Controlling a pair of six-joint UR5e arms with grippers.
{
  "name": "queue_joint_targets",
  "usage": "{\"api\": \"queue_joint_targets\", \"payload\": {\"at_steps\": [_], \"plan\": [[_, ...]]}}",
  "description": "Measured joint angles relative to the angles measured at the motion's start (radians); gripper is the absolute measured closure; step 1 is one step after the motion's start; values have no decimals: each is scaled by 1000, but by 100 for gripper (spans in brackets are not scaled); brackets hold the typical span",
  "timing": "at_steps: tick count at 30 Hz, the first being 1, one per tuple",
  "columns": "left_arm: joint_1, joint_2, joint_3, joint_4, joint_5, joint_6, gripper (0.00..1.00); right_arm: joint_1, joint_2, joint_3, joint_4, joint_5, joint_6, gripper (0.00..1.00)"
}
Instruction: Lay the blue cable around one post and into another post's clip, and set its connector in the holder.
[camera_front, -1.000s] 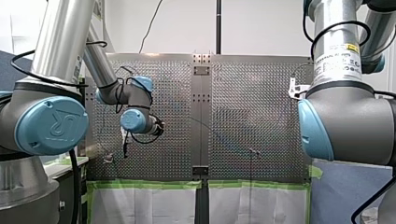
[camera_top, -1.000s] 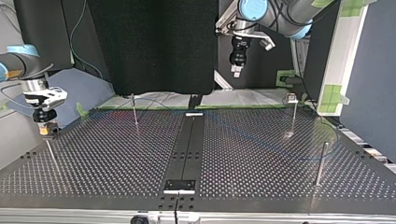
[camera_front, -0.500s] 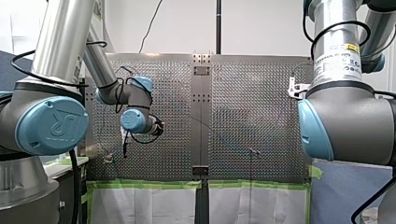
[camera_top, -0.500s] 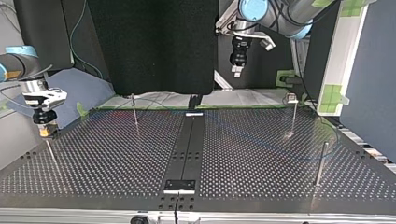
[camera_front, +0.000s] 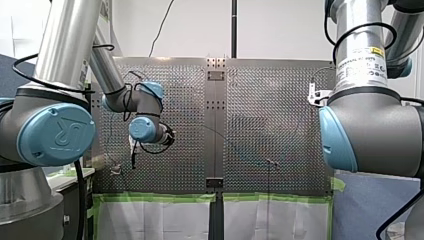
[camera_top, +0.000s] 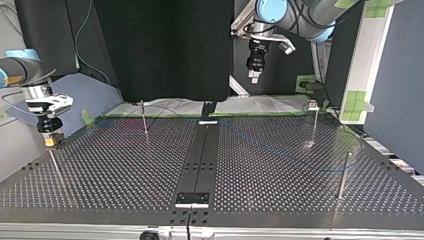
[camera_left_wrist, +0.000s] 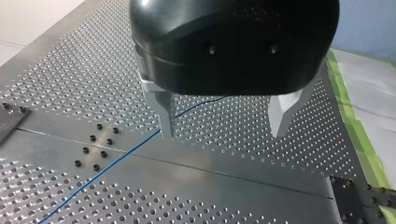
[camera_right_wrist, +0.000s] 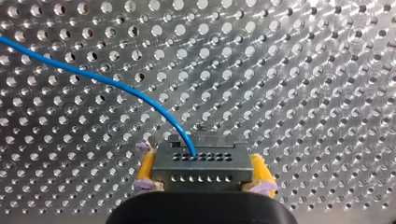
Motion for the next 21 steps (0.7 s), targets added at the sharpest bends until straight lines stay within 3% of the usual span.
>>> {"api": "queue_joint_targets", "payload": {"at_steps": [21], "plan": [[2, 0, 0, 0, 0, 0, 0, 1, 3, 1, 13, -1, -44, 100]]}}
